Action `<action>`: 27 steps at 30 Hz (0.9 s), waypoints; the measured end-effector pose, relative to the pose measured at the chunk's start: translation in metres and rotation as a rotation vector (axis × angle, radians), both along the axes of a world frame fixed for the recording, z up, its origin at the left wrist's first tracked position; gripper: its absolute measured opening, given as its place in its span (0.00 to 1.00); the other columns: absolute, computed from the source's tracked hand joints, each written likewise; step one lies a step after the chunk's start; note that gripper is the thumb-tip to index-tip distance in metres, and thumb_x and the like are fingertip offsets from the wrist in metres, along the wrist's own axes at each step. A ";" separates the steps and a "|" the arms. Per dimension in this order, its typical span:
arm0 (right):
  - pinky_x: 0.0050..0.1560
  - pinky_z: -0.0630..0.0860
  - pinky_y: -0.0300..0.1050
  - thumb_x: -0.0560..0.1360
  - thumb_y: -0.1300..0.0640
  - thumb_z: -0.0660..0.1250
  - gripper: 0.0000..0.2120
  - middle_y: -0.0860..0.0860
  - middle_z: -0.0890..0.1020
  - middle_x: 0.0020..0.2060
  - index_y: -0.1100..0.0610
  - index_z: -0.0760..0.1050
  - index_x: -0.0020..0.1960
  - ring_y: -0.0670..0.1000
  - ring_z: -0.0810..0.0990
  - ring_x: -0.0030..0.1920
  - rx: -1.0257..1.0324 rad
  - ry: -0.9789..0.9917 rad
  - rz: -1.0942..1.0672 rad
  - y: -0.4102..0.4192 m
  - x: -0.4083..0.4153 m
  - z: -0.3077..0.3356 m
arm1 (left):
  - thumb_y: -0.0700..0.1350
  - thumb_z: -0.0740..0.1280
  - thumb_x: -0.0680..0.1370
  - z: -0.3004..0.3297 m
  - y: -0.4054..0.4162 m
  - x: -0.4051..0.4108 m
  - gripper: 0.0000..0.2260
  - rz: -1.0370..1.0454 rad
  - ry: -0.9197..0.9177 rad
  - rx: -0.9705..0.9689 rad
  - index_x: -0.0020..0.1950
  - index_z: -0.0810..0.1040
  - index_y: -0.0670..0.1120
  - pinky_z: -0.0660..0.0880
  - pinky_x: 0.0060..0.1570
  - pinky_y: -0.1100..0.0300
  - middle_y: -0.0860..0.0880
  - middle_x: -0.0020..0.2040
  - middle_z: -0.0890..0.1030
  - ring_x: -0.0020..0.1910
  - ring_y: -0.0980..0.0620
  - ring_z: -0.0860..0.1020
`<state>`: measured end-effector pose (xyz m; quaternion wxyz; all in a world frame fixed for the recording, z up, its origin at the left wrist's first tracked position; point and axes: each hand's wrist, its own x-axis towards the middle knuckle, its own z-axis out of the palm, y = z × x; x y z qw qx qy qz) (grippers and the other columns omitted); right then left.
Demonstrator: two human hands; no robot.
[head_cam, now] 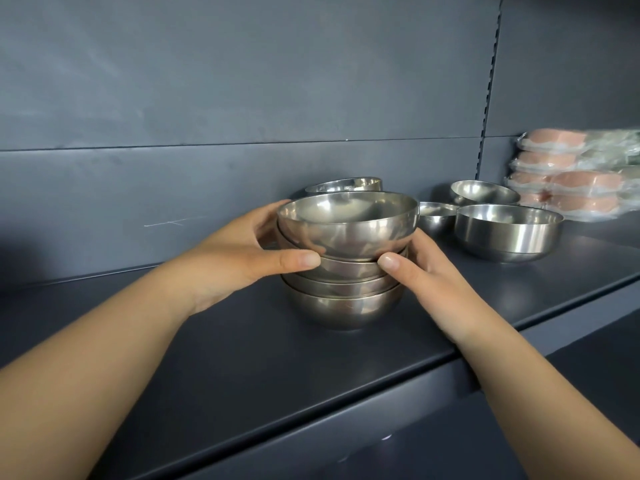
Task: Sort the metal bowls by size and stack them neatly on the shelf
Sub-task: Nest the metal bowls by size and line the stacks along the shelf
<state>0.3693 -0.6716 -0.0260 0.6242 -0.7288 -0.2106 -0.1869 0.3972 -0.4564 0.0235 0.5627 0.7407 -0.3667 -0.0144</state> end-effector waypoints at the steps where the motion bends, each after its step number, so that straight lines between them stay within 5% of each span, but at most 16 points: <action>1: 0.54 0.70 0.37 0.55 0.39 0.70 0.22 0.36 0.82 0.40 0.46 0.73 0.46 0.36 0.78 0.49 0.004 -0.007 0.013 0.000 0.000 0.000 | 0.49 0.72 0.55 0.000 0.001 0.000 0.24 0.001 -0.002 0.006 0.50 0.76 0.56 0.74 0.41 0.74 0.59 0.40 0.84 0.43 0.65 0.81; 5: 0.60 0.71 0.37 0.52 0.31 0.72 0.36 0.37 0.81 0.48 0.44 0.70 0.56 0.37 0.77 0.56 0.011 -0.049 0.094 -0.001 0.000 0.002 | 0.47 0.75 0.53 -0.001 0.001 0.001 0.33 -0.019 0.048 0.025 0.58 0.74 0.55 0.76 0.49 0.69 0.56 0.51 0.84 0.52 0.61 0.80; 8: 0.56 0.71 0.37 0.56 0.39 0.73 0.24 0.38 0.82 0.43 0.45 0.74 0.49 0.38 0.78 0.51 0.009 -0.064 0.082 -0.001 0.001 0.002 | 0.50 0.78 0.50 -0.006 -0.002 -0.001 0.46 0.032 0.052 0.136 0.65 0.63 0.61 0.75 0.57 0.63 0.60 0.61 0.78 0.60 0.63 0.76; 11: 0.50 0.71 0.33 0.59 0.42 0.68 0.12 0.39 0.82 0.39 0.45 0.77 0.40 0.38 0.79 0.46 0.044 -0.051 0.072 -0.001 0.001 0.002 | 0.52 0.76 0.50 -0.007 -0.003 0.001 0.46 0.131 0.024 0.171 0.65 0.61 0.64 0.74 0.59 0.62 0.62 0.61 0.77 0.60 0.65 0.75; 14: 0.45 0.71 0.26 0.60 0.41 0.66 0.15 0.37 0.82 0.37 0.47 0.75 0.42 0.34 0.78 0.43 0.064 -0.054 0.087 -0.002 0.000 0.002 | 0.53 0.77 0.49 -0.008 -0.001 0.003 0.50 0.178 0.028 0.217 0.69 0.60 0.59 0.71 0.65 0.54 0.60 0.57 0.80 0.61 0.62 0.75; 18: 0.55 0.72 0.34 0.58 0.36 0.71 0.25 0.38 0.82 0.48 0.41 0.73 0.53 0.39 0.78 0.55 0.029 -0.068 0.117 -0.001 0.003 0.002 | 0.53 0.77 0.50 -0.009 -0.002 0.001 0.50 0.172 0.029 0.243 0.69 0.59 0.58 0.70 0.66 0.52 0.57 0.54 0.83 0.59 0.61 0.77; 24: 0.53 0.74 0.37 0.54 0.32 0.72 0.23 0.41 0.82 0.45 0.38 0.77 0.46 0.42 0.79 0.50 0.033 -0.024 0.148 -0.003 0.002 0.001 | 0.52 0.76 0.52 -0.010 -0.001 0.002 0.43 0.154 0.050 0.221 0.64 0.63 0.62 0.71 0.64 0.55 0.57 0.53 0.82 0.58 0.62 0.78; 27: 0.46 0.72 0.34 0.56 0.39 0.70 0.12 0.38 0.81 0.37 0.37 0.79 0.38 0.40 0.78 0.43 0.034 0.021 0.142 -0.003 0.002 0.001 | 0.50 0.77 0.54 -0.011 -0.002 0.002 0.42 0.129 0.052 0.205 0.65 0.64 0.59 0.72 0.64 0.54 0.51 0.57 0.82 0.60 0.57 0.77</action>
